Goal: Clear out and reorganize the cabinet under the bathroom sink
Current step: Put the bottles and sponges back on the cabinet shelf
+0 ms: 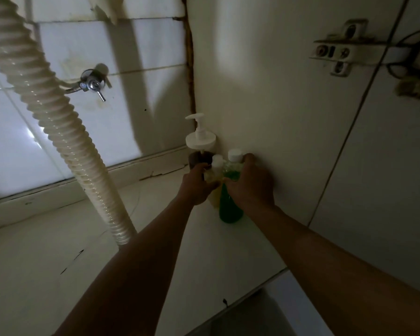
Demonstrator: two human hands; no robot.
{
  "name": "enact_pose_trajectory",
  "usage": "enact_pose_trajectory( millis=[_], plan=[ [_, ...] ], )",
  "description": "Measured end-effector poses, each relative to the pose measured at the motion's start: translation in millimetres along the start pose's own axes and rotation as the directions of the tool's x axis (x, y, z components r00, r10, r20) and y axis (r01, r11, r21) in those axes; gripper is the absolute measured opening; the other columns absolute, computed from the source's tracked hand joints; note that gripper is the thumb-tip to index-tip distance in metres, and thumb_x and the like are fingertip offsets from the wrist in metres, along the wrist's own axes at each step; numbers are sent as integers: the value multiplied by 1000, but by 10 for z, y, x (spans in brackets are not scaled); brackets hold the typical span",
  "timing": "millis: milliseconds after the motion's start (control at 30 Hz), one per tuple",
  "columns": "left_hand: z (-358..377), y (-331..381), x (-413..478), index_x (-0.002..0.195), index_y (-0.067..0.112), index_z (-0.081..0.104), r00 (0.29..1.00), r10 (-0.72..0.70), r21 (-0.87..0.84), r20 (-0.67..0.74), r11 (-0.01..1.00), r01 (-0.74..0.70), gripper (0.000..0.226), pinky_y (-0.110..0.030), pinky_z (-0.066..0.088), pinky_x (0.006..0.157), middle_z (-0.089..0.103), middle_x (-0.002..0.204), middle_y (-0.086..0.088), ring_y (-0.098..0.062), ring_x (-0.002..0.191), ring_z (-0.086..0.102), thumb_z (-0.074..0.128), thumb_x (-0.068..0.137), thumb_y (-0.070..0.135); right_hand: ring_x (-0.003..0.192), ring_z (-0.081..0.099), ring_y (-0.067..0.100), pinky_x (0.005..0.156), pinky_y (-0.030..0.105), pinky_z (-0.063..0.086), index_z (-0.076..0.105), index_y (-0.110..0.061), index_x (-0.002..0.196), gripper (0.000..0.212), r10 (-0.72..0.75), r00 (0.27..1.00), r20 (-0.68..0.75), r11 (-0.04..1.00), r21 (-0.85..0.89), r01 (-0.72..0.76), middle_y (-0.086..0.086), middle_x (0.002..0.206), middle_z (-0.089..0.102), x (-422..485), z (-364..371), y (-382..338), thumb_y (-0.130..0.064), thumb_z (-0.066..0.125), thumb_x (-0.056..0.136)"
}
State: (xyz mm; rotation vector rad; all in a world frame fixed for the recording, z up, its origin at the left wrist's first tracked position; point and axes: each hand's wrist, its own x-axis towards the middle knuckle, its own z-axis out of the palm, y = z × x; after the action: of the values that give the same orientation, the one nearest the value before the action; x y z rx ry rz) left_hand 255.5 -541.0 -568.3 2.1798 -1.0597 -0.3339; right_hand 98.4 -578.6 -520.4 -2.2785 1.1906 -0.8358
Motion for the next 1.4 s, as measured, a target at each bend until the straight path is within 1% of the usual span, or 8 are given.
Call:
enact_pose_trajectory(
  millis=[267, 533, 800, 967, 1067, 1200, 1300, 1400],
  plan=[
    [-7, -26, -97, 139, 33, 22, 994, 72, -55, -79, 996, -76, 95, -45, 58, 85, 59, 130, -2, -24, 107, 64, 87, 70, 29, 110, 61, 30, 83, 37, 51, 43, -13, 134, 65, -23, 999, -47, 994, -110, 18, 12, 124, 61, 57, 48, -37, -45, 73, 85],
    [-8, -80, -350, 153, 26, 12, 998, 61, -38, 1, 997, -61, 101, -44, 55, 93, 56, 137, -10, -26, 112, 63, 79, 79, 13, 114, 61, 29, 84, 37, 52, 40, -13, 138, 73, -12, 999, 35, 985, -174, 18, 9, 129, 59, 35, -28, 0, -45, 76, 83],
    [-171, -90, -996, 121, 19, 53, 999, 43, -64, 23, 997, -41, 37, -13, 48, 65, 63, 111, 0, -8, 89, 63, 69, 89, 14, 102, 63, 32, 69, 34, 42, 3, -17, 158, 89, -73, 987, 142, 968, -227, 105, 15, 122, 61, -474, -286, 147, -40, 61, 95],
    [-294, 157, -1456, 107, 20, 62, 975, 64, -81, 211, 996, -48, 18, -13, 52, 59, 69, 95, 2, -5, 79, 68, 67, 90, 16, 88, 65, 29, 66, 29, 45, 26, -26, 153, 61, -191, 952, 239, 969, -111, 222, 10, 110, 67, -975, -538, 365, -38, 52, 98],
    [-295, 293, -1819, 105, 14, 64, 886, -7, -112, 464, 991, 67, 14, -22, 58, 63, 72, 97, -8, -13, 78, 73, 66, 91, 11, 84, 64, 22, 71, 25, 45, 47, -27, 138, 41, -312, 909, 276, 928, -115, 353, 1, 98, 70, -1424, -577, 546, -34, 50, 98],
    [-104, 218, -2316, 116, 8, 68, 571, -265, 178, 777, 963, 204, 25, -28, 60, 72, 71, 96, -4, -18, 84, 70, 67, 92, 15, 71, 64, 19, 62, 34, 55, 54, -27, 118, 29, -320, 864, 389, 934, -23, 356, -2, 83, 68, -1992, -402, 892, -27, 58, 89],
    [159, -170, -2718, 126, 7, 63, 410, -500, 457, 762, 865, 206, 45, -36, 58, 86, 65, 96, -3, -21, 89, 65, 74, 87, 27, 75, 60, 18, 63, 31, 51, 53, -24, 124, 37, -208, 807, 552, 963, -26, 267, -4, 86, 62, -2383, -219, 1170, -24, 62, 88],
    [345, -527, -3009, 134, 8, 55, 410, -589, 562, 696, 803, 198, 58, -41, 57, 89, 62, 107, -8, -26, 98, 64, 77, 84, 29, 112, 60, 24, 94, 36, 51, 38, -23, 148, 77, -27, 639, 769, 992, -59, 114, 9, 132, 58, -2643, 30, 1390, -27, 76, 81]
  ],
)
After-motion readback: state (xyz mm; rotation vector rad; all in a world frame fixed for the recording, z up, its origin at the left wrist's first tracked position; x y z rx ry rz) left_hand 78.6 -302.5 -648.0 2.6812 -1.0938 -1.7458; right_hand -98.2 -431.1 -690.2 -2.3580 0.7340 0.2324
